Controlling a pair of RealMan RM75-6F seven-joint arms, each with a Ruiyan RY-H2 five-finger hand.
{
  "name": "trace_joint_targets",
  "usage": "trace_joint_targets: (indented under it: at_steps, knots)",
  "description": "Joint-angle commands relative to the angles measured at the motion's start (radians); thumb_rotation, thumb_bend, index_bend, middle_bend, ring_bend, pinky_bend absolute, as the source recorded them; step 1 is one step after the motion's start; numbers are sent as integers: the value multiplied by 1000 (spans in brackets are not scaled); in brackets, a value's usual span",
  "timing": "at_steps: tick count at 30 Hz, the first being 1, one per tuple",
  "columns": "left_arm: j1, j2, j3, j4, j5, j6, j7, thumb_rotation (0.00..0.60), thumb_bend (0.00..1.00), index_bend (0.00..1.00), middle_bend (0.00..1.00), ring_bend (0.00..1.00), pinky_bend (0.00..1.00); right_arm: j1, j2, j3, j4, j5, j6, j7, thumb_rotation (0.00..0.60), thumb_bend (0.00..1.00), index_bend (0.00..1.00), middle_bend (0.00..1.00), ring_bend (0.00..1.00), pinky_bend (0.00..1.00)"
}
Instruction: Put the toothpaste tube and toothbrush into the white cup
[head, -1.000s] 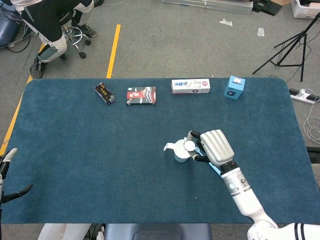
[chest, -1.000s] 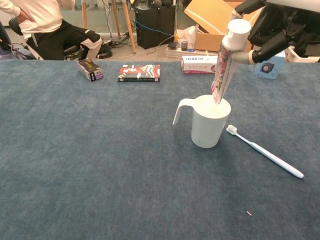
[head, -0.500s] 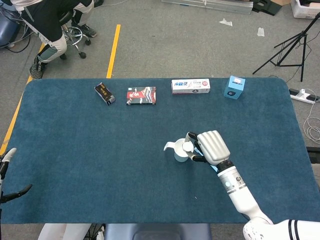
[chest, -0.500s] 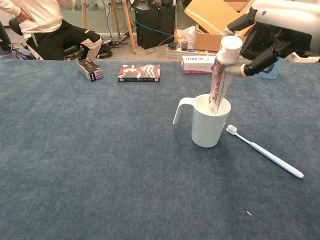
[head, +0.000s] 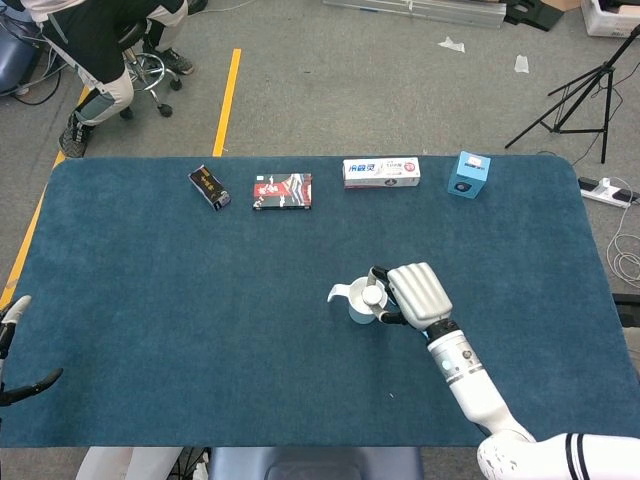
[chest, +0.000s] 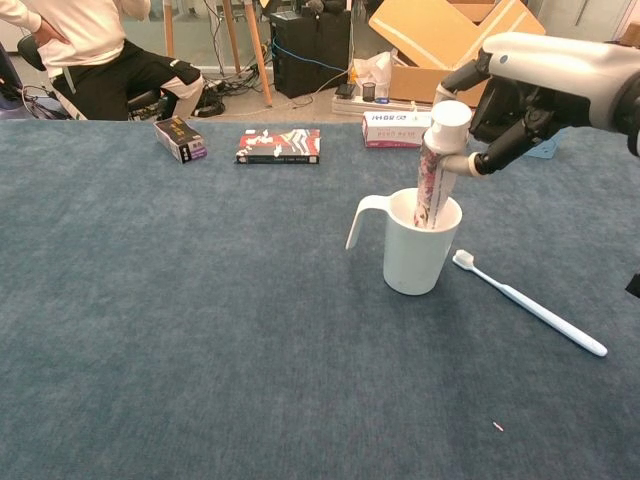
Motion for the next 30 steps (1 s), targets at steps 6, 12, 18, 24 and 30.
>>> trace_joint_targets:
  at_steps: [6, 12, 18, 24, 30]
  knots:
    - [3, 3, 0, -3, 3, 7, -3, 600, 45, 31, 144, 163, 258, 50, -54, 1, 42, 100, -8, -90, 600, 368, 693, 1000, 1000, 1000]
    - [5, 6, 0, -4, 6, 11, -6, 600, 45, 31, 144, 163, 258, 76, -86, 0, 67, 150, -2, -132, 600, 368, 693, 1000, 1000, 1000]
    - [8, 9, 1, -7, 10, 16, -9, 600, 45, 31, 144, 163, 258, 98, -116, -5, 97, 182, -3, -155, 600, 368, 693, 1000, 1000, 1000]
    - [9, 10, 1, -8, 13, 18, -11, 600, 45, 31, 144, 163, 258, 113, -138, -9, 123, 198, -6, -162, 600, 365, 693, 1000, 1000, 1000]
    - [10, 12, 2, -10, 15, 20, -13, 600, 44, 31, 146, 163, 258, 124, -151, -9, 142, 211, -13, -160, 600, 350, 647, 1000, 1000, 1000]
